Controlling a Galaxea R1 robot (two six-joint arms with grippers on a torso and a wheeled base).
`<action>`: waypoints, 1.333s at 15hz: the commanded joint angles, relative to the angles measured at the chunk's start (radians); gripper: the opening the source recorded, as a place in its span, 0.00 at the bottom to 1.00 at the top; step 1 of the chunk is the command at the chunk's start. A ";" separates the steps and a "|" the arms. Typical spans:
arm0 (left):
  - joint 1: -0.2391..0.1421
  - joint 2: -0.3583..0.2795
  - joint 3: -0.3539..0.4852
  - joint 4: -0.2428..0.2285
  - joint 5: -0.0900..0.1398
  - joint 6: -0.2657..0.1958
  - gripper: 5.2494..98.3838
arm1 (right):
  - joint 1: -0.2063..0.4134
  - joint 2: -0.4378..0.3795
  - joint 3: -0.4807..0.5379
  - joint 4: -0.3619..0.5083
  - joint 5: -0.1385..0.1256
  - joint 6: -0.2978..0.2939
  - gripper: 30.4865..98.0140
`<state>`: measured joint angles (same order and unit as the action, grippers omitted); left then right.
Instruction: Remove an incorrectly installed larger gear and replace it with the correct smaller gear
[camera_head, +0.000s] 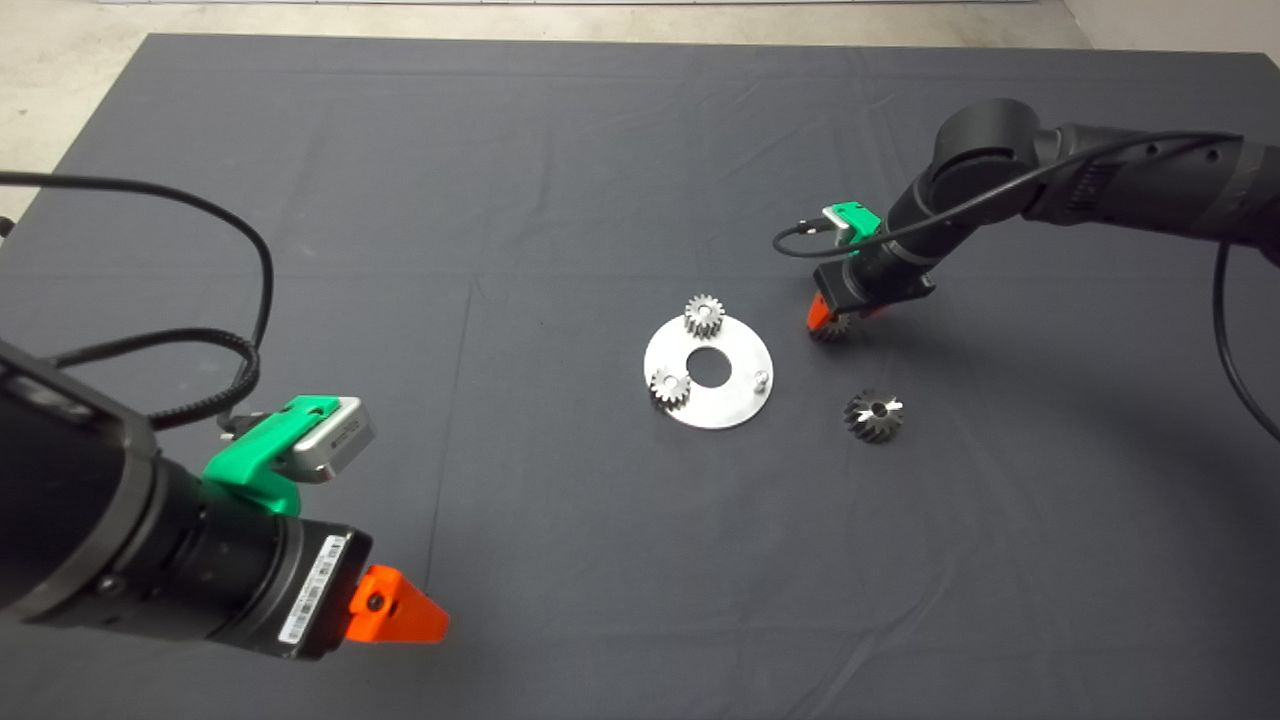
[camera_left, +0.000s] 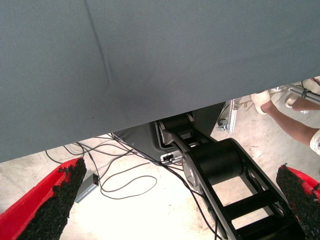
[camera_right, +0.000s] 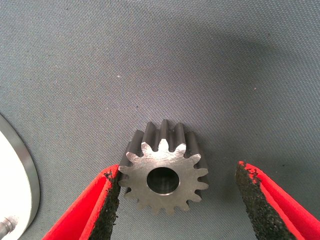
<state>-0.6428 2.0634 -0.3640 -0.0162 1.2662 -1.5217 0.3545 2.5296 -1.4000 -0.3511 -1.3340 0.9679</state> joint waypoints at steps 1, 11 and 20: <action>-0.009 -0.004 0.013 -0.016 -0.002 0.000 1.00 | 0.021 -0.001 0.001 -0.031 -0.001 -0.002 0.45; -0.009 -0.004 0.013 -0.016 -0.002 0.000 1.00 | 0.021 0.005 -0.003 -0.031 0.002 -0.001 0.45; -0.009 -0.002 0.013 -0.016 -0.004 0.003 1.00 | 0.015 0.012 -0.023 -0.031 0.036 -0.003 0.45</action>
<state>-0.6428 2.0634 -0.3640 -0.0162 1.2643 -1.5217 0.3540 2.5353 -1.4240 -0.3515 -1.3066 0.9680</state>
